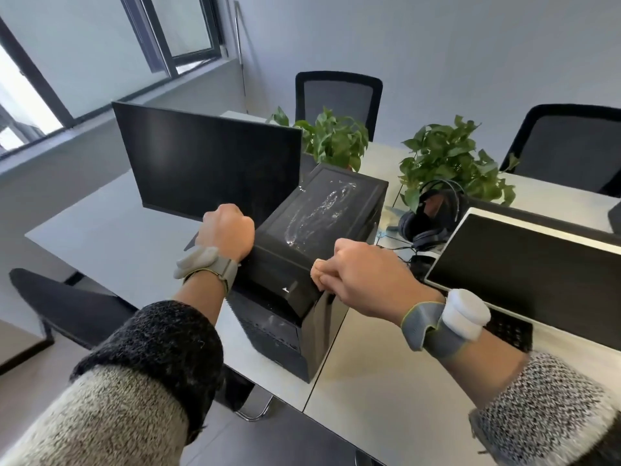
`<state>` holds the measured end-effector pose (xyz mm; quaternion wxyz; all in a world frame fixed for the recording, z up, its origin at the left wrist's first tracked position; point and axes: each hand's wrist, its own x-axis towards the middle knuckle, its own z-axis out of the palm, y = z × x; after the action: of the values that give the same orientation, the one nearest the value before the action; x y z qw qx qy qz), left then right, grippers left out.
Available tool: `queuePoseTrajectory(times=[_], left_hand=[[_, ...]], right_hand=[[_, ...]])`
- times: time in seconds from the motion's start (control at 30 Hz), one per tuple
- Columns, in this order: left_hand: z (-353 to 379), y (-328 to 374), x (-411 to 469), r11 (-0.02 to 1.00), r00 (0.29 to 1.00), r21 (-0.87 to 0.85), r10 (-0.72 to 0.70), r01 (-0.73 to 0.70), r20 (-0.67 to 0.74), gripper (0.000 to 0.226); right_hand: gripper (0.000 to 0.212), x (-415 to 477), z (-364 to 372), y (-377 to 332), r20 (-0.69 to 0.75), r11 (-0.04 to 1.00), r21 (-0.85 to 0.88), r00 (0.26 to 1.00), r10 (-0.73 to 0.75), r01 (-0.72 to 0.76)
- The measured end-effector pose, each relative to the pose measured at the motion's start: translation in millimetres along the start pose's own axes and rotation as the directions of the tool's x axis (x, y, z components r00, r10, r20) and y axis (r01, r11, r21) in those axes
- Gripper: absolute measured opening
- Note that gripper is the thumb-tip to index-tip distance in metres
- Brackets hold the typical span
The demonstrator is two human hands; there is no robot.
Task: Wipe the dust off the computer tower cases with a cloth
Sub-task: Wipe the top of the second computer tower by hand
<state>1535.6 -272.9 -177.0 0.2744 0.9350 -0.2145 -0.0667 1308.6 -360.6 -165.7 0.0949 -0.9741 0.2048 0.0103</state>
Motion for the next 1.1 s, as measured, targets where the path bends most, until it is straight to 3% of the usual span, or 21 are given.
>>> queuePoseTrajectory(times=[0.2,0.4,0.53,0.67,0.87,1.1], left_hand=[[1,-1,1,1.000,1.000,-0.003,-0.014,0.014,-0.006,0.032],[5,-2,5,0.999,1.000,0.040,-0.017,0.017,-0.003,0.028],[5,-4,10,0.999,1.000,0.039,-0.004,0.004,0.001,0.028],[5,-5,8,1.000,1.000,0.018,0.013,-0.012,-0.013,0.028],[1,-1,2,0.999,1.000,0.028,0.027,-0.027,0.000,0.028],[0,-4,0,0.999,0.999,-0.001,0.039,-0.039,0.021,0.020]], right_hand=[[0.021,7,-7,3,0.033,1.000,-0.011,0.999,-0.021,0.021],[0.013,71,-8,-25,0.029,1.000,0.025,0.999,-0.013,0.012],[0.024,124,-7,-52,0.006,0.997,0.067,1.000,0.021,-0.021],[0.021,141,-6,-63,-0.016,0.998,0.054,1.000,0.022,-0.021],[0.014,93,-2,-36,-0.016,0.997,0.078,1.000,0.017,-0.015],[0.025,9,6,18,-0.020,1.000,0.021,1.000,0.000,0.001]])
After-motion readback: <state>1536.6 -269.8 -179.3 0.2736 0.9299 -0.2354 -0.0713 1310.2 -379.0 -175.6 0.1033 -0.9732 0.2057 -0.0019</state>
